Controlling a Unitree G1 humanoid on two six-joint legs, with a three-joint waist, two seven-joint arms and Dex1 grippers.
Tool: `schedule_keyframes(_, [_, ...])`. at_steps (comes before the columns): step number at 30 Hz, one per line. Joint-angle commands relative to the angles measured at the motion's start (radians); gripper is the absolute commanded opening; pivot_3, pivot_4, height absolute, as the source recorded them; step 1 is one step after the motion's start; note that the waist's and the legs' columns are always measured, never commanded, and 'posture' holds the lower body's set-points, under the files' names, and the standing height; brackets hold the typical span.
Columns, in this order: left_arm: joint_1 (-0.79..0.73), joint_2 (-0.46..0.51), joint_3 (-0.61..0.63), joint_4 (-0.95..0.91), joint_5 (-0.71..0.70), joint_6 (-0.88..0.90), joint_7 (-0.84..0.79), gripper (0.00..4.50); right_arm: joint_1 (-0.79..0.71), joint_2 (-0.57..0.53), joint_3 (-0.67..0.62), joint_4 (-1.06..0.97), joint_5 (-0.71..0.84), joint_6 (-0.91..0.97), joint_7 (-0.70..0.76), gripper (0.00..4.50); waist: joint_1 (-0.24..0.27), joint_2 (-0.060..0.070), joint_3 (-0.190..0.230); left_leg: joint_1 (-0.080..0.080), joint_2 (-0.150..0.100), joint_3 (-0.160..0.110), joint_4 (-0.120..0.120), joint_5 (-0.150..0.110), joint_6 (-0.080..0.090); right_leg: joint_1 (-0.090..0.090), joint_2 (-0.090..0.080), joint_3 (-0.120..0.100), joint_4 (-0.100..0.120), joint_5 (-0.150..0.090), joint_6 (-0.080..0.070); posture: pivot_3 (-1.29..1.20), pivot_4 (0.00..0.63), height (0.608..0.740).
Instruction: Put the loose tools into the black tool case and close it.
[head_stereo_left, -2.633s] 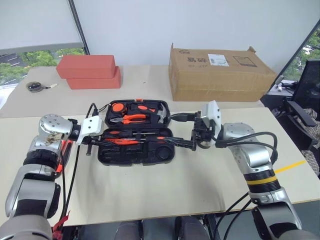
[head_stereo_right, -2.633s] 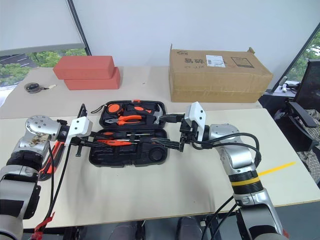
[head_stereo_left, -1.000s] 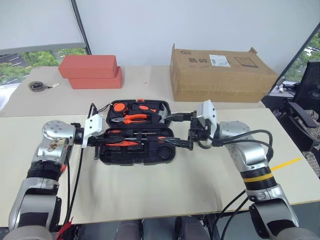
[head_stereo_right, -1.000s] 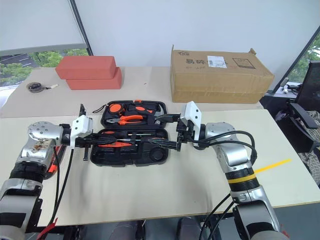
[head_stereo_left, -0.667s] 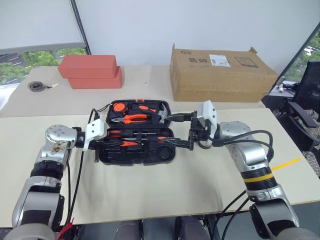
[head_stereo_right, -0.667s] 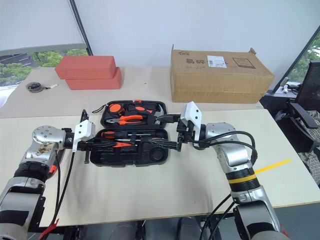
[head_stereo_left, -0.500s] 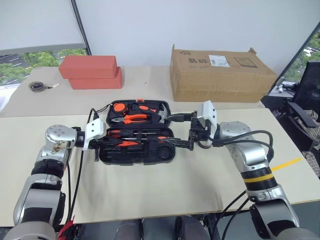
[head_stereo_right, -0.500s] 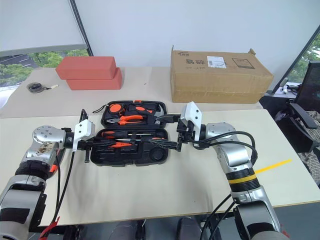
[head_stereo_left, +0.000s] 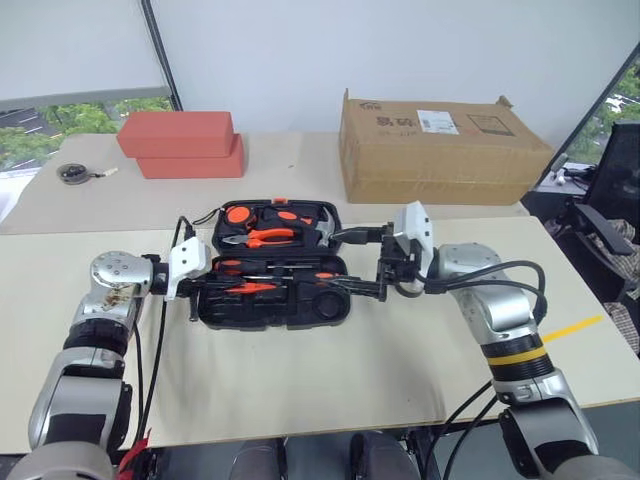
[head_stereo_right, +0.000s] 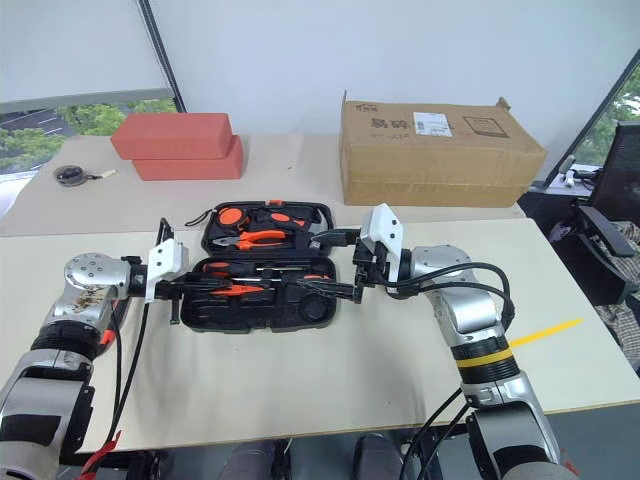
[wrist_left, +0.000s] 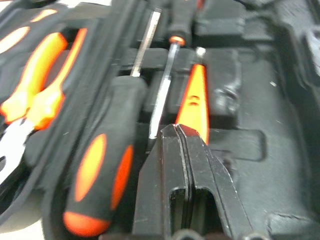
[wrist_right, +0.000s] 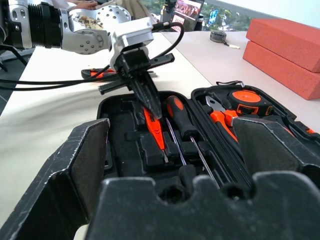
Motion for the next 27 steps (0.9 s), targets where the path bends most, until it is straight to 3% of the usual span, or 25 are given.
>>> schedule_keyframes(1, [0.060,0.094,0.176,-0.175,-0.115,0.142,0.130,1.05,-0.008,0.007,-0.012,-0.018,0.006,-0.037,0.006,4.50,-0.005,0.000,0.000,0.000,0.000,0.000,0.000,0.000,0.000,0.000,0.000,0.000,0.000,0.000,0.000,0.00,0.150,0.713])
schedule_keyframes(3, [0.123,0.122,0.243,-0.258,-0.149,0.216,0.192,1.86,-0.005,0.010,-0.011,-0.016,0.006,-0.041,0.009,4.50,-0.013,0.000,0.000,0.000,0.001,-0.001,-0.001,0.000,0.000,-0.001,0.000,0.000,0.000,0.000,0.000,0.00,0.150,0.713])
schedule_keyframes(10, [0.638,0.135,0.559,-0.719,-0.278,0.497,0.372,4.29,-0.007,0.046,0.001,0.000,0.029,-0.061,0.043,4.50,-0.026,0.001,0.000,0.002,0.000,-0.003,-0.004,-0.002,0.002,0.000,-0.002,0.001,-0.002,-0.001,0.001,0.00,0.150,0.713])
schedule_keyframes(11, [0.674,0.130,0.576,-0.753,-0.285,0.516,0.393,4.46,-0.007,0.047,0.001,0.002,0.030,-0.062,0.050,4.50,-0.026,0.001,0.001,0.002,0.000,-0.003,-0.004,-0.002,0.002,0.000,-0.002,0.001,-0.002,-0.001,0.001,0.00,0.150,0.713])
schedule_keyframes(15, [0.827,0.063,0.648,-0.867,-0.271,0.545,0.510,4.46,-0.022,0.062,0.002,0.024,0.040,-0.057,0.088,4.50,-0.001,0.002,0.001,0.004,0.001,-0.005,-0.004,-0.001,0.000,0.001,-0.002,0.000,-0.002,-0.001,0.000,0.00,0.150,0.713])
schedule_keyframes(19, [0.935,-0.005,0.621,-0.874,-0.207,0.498,0.578,4.46,-0.048,0.085,0.017,0.047,0.047,-0.051,0.126,4.50,0.006,0.003,0.002,0.009,0.002,-0.004,-0.004,-0.005,-0.009,0.001,-0.003,0.000,-0.004,-0.004,0.002,0.00,0.150,0.713])
schedule_keyframes(27, [0.941,-0.032,0.570,-0.834,-0.136,0.495,0.676,4.46,-0.064,0.089,0.025,0.059,0.046,-0.046,0.153,4.50,0.014,0.001,0.001,0.009,0.003,-0.003,-0.004,-0.005,-0.009,0.000,-0.003,0.000,-0.003,0.001,-0.003,0.00,0.150,0.713])
